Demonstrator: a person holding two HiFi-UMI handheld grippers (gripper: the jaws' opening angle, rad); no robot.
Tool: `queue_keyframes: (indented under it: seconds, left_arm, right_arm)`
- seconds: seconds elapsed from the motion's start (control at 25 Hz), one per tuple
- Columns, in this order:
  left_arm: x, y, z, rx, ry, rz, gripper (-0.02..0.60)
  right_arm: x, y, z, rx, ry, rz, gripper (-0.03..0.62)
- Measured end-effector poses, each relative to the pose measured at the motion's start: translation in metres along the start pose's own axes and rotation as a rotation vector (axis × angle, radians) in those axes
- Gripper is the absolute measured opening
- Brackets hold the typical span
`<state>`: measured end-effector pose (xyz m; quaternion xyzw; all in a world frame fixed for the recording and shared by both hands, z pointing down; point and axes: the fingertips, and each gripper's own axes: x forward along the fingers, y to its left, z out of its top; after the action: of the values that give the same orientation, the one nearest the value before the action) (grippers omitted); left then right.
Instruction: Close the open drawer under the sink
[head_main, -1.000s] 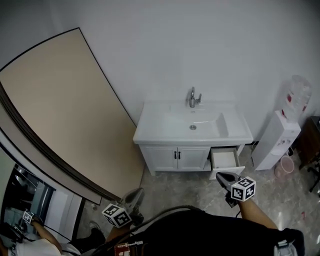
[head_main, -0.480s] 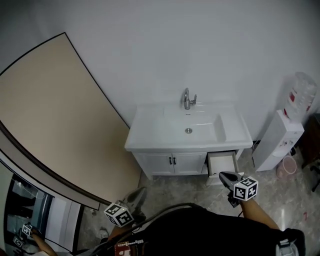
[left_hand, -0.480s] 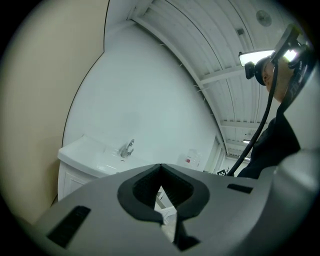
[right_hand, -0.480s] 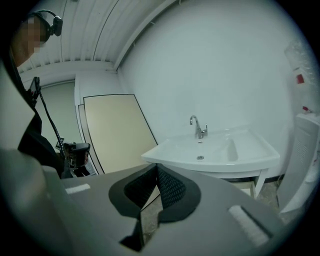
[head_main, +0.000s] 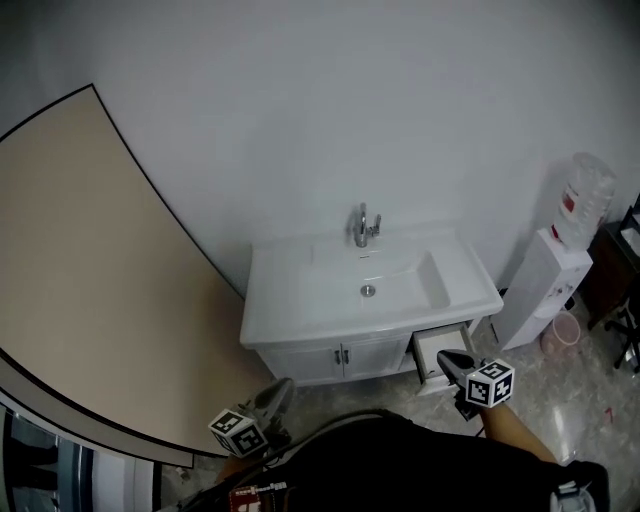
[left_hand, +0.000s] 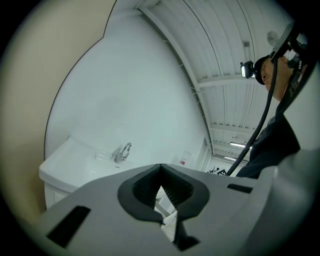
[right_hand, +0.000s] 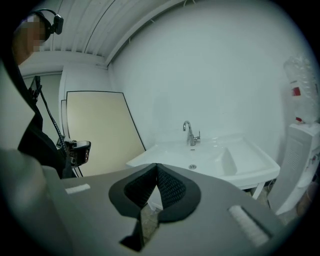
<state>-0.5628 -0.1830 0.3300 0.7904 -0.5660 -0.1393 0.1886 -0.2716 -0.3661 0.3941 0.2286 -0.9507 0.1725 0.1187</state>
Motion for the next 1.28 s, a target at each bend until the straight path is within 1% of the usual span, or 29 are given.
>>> queue_keyframes:
  seconds: [0.16, 0.28, 0.48, 0.6, 0.72, 0.84, 0.96, 1.08, 1.16, 1.28]
  left_arm:
    - [0.007, 0.051, 0.037, 0.004, 0.014, -0.046, -0.002]
    - [0.014, 0.087, 0.054, -0.002, 0.029, -0.076, -0.002]
    - [0.029, 0.131, 0.060, -0.025, 0.067, -0.109, -0.002]
    - [0.040, 0.149, 0.061, -0.041, 0.079, -0.102, -0.002]
    - [0.058, 0.162, 0.056, -0.063, 0.081, -0.090, -0.002]
    - [0.084, 0.173, 0.057, -0.050, 0.066, -0.069, -0.002]
    - [0.114, 0.180, 0.065, -0.037, 0.035, -0.015, -0.002]
    - [0.147, 0.175, 0.073, -0.034, -0.006, 0.022, -0.002]
    - [0.169, 0.171, 0.076, -0.020, -0.017, 0.051, -0.002]
    - [0.200, 0.166, 0.079, -0.026, -0.043, 0.080, -0.002]
  right_arm:
    - [0.041, 0.011, 0.025, 0.007, -0.012, -0.052, 0.002]
    - [0.069, 0.018, 0.032, 0.000, -0.001, -0.081, 0.002]
    - [0.099, 0.016, 0.029, 0.029, 0.020, -0.128, 0.002]
    - [0.114, 0.010, 0.026, 0.037, 0.039, -0.134, 0.002]
    - [0.127, -0.010, 0.027, 0.042, 0.050, -0.130, 0.002]
    - [0.147, -0.044, 0.035, 0.043, 0.049, -0.110, 0.002]
    - [0.173, -0.083, 0.055, 0.023, 0.049, -0.060, 0.002]
    - [0.193, -0.116, 0.083, -0.010, 0.036, 0.000, 0.002]
    - [0.204, -0.136, 0.101, -0.034, 0.035, 0.039, 0.002]
    - [0.221, -0.166, 0.121, -0.058, 0.039, 0.089, 0.002]
